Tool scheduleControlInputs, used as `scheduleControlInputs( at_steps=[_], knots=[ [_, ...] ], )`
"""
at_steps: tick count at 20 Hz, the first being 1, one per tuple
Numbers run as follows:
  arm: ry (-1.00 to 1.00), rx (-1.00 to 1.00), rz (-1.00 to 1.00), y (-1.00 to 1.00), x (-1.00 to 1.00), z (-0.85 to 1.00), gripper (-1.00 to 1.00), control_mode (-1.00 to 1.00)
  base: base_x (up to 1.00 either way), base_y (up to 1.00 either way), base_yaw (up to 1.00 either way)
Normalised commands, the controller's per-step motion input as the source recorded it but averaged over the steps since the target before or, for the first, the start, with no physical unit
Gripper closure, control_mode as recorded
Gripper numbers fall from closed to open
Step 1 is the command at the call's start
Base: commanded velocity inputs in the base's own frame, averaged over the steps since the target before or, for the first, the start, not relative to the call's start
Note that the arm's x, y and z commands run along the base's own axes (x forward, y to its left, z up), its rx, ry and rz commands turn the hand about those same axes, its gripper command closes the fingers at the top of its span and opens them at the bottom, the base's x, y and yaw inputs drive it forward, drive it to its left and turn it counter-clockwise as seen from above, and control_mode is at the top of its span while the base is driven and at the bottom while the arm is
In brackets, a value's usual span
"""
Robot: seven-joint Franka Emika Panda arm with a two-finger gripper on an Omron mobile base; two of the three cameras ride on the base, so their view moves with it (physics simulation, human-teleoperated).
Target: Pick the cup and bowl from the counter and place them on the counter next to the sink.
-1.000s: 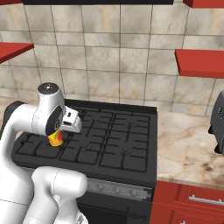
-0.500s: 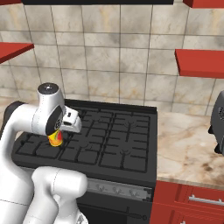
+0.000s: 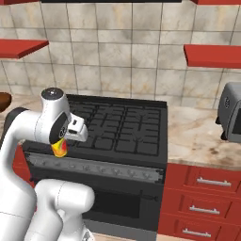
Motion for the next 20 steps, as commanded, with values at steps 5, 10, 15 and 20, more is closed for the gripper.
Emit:
scheduleControlInputs(
  at_steps=[5,10,15,20],
  knots=[
    [0.0,0.0,0.0,0.0,0.0,0.0,1.0,1.0,-0.61,0.0,0.0],
    [0.0,0.0,0.0,0.0,0.0,0.0,1.0,1.0,-0.03,-0.02,0.57],
    [0.0,0.0,0.0,0.0,0.0,0.0,1.0,1.0,0.0,0.0,1.0],
    [0.0,0.0,0.0,0.0,0.0,0.0,1.0,1.0,0.0,0.0,1.0]
  ],
)
